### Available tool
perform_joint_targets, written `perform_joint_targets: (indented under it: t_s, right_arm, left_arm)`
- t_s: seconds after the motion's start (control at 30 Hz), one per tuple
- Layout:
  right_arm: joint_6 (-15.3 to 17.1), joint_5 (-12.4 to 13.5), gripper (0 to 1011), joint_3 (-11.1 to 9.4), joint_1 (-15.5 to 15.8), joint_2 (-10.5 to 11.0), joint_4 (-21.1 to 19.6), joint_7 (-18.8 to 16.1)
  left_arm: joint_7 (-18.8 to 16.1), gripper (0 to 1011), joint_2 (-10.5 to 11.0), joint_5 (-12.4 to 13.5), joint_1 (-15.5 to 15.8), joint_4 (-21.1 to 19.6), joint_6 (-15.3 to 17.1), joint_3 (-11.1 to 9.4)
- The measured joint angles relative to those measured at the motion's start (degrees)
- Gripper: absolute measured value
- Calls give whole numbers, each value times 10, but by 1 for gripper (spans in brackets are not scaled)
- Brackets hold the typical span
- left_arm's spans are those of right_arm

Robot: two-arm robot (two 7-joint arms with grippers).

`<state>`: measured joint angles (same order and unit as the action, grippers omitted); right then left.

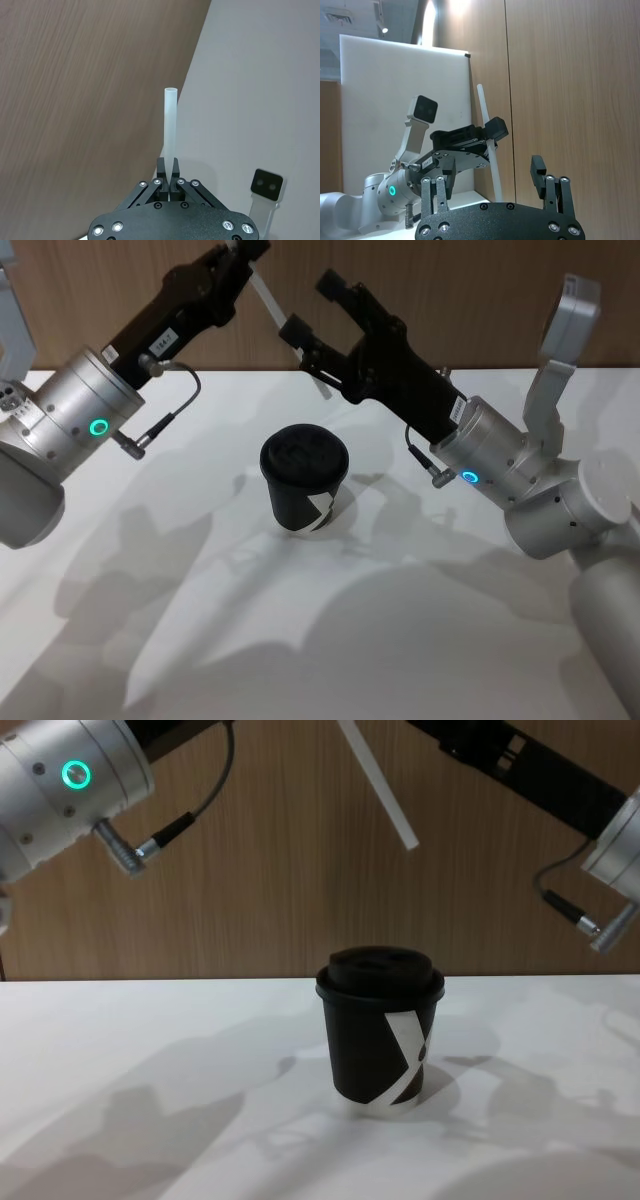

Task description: Pick up the straw with one hand, pass it to the other hand, and insert it into the cup.

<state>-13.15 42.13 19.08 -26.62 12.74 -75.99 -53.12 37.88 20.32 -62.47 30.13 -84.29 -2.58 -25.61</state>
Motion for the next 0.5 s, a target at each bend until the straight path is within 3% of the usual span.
perform_joint_targets:
  t_s: [0.17,0.5]
  right_arm:
    - [-1,0,998,0,0,0,0,0]
    - [-4,0,1001,-2,9,7,-11,9]
  left_arm:
    - [-14,16,15,21,-4,-14,-2,-4]
    - [-25,16,27,42,-10,-25,-2,-7]
